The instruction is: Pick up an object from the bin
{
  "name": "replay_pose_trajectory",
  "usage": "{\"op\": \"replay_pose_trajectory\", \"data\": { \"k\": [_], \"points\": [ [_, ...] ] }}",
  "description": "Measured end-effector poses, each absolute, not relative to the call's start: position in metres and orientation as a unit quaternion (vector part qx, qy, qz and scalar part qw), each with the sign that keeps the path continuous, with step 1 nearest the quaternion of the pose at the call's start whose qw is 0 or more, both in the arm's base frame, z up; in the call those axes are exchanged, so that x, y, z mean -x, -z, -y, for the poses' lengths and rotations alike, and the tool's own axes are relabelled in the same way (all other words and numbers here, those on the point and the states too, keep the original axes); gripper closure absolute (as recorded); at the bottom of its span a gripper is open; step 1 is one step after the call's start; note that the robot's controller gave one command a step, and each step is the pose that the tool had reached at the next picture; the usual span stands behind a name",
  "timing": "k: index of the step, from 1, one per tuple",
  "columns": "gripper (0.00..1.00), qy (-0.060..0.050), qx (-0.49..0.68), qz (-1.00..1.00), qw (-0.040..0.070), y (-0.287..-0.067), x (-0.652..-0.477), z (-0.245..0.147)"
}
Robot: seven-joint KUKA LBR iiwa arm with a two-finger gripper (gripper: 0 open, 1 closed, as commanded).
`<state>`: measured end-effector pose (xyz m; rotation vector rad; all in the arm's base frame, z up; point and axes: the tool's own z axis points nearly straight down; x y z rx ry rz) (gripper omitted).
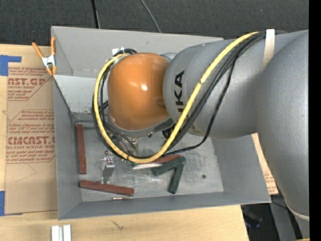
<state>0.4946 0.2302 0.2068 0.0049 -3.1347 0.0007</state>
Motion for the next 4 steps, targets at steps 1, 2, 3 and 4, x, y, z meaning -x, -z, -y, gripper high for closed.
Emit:
{"op": "replay_pose_trajectory", "data": {
  "k": [1, 2, 3, 4],
  "points": [
    [0.00, 0.001, 0.000, 1.000, 0.000, -0.211, -0.497, -0.229],
    [0.00, 0.002, -0.024, 1.000, -0.003, -0.153, -0.496, -0.225],
    [1.00, 0.001, 0.038, 0.999, 0.002, -0.072, -0.494, -0.195],
    [1.00, 0.001, 0.038, 0.999, 0.002, -0.072, -0.494, -0.195]
  ]
}}
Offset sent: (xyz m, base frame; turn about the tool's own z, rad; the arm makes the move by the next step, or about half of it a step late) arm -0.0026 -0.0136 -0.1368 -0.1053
